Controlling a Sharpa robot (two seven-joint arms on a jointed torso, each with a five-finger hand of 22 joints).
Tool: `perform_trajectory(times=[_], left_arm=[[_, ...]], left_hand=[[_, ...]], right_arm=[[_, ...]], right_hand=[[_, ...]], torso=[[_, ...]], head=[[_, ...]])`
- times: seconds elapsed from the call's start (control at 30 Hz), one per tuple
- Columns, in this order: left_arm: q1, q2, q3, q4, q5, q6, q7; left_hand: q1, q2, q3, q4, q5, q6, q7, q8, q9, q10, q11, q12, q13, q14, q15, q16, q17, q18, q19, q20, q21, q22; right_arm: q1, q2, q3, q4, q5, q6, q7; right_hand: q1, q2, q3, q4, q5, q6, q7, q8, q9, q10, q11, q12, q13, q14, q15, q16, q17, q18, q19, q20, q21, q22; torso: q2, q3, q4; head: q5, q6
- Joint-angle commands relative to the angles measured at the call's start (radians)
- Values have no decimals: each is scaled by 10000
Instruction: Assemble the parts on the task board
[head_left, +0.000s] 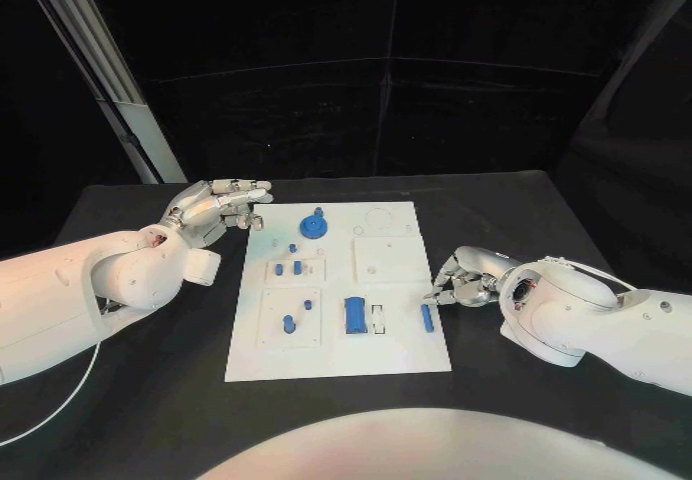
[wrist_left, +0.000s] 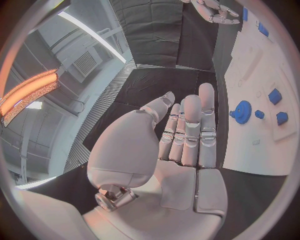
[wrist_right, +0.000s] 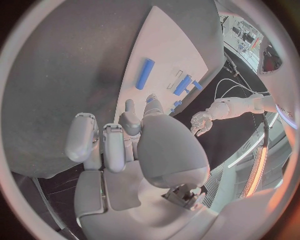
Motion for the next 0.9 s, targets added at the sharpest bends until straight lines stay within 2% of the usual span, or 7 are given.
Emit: perform_trajectory(times=[0.03,0.13,0.2,0.3,0.43,0.9], left_arm=[[12,-10,8,26,-26,112,109],[12,-18,8,32,-26,122,108],[12,-23,8,35,-26,136,107],[12,-29,8,34,-26,147,104],[12,-35,8,28,-27,150,98],[12,-52,8,2,-29,147,96]], left_hand=[[3,68,-52,15,-10,-49,-14,40,-7,-98,3,41,-15,-64,-22,-43,-13,126,-31,43,-60,-14],[10,69,-51,10,-10,-48,-16,42,-6,-99,2,45,-15,-65,-22,-44,-14,127,-32,43,-62,-15],[10,69,-51,10,-10,-48,-16,42,-6,-99,2,45,-15,-65,-22,-44,-14,127,-32,43,-62,-15],[10,69,-51,10,-10,-48,-16,42,-6,-99,2,45,-15,-65,-22,-44,-14,127,-32,43,-62,-15],[10,69,-51,10,-10,-48,-16,42,-6,-99,2,45,-15,-65,-22,-44,-14,127,-32,43,-62,-15],[20,72,-51,3,-9,-50,-16,49,-5,-104,1,54,-14,-69,-23,-46,-17,128,-34,44,-65,-18]], right_arm=[[6,49,2,-22,-847,938,-362],[4,104,1,-34,-1064,1190,-394],[3,145,1,-31,-1175,1309,-411],[1,190,0,16,-1261,1431,-430],[-1,220,0,98,-1304,1605,-440],[-7,469,-1,219,-1520,1742,-446]], right_hand=[[-126,-1,-88,0,-157,73,-12,-12,23,95,-8,104,85,679,-20,39,879,-14,70,-14,61,37],[-187,-35,-132,4,-251,126,-29,-1,49,137,-20,195,160,685,-28,55,902,-15,77,-24,66,43],[-221,-57,-153,6,-295,139,-35,-3,62,158,-25,243,200,689,-33,65,916,-15,80,-29,67,45],[-235,-74,-164,5,-315,111,-29,-23,62,180,-23,301,247,690,-34,68,920,-16,81,-32,68,46],[-240,-81,-166,2,-324,138,-39,-11,75,199,-27,348,285,693,-36,79,937,-19,89,-33,76,59],[-89,-94,-112,-67,-281,276,-90,54,172,212,-72,391,334,696,-70,92,958,-21,99,-61,83,73]], torso=[[-3,2,-17],[0,3,-20],[3,0,-25],[2,15,-32],[1,16,-34],[0,10,-23]], head=[[7,11],[18,10],[31,-32],[48,-88],[48,-85],[61,-129]])
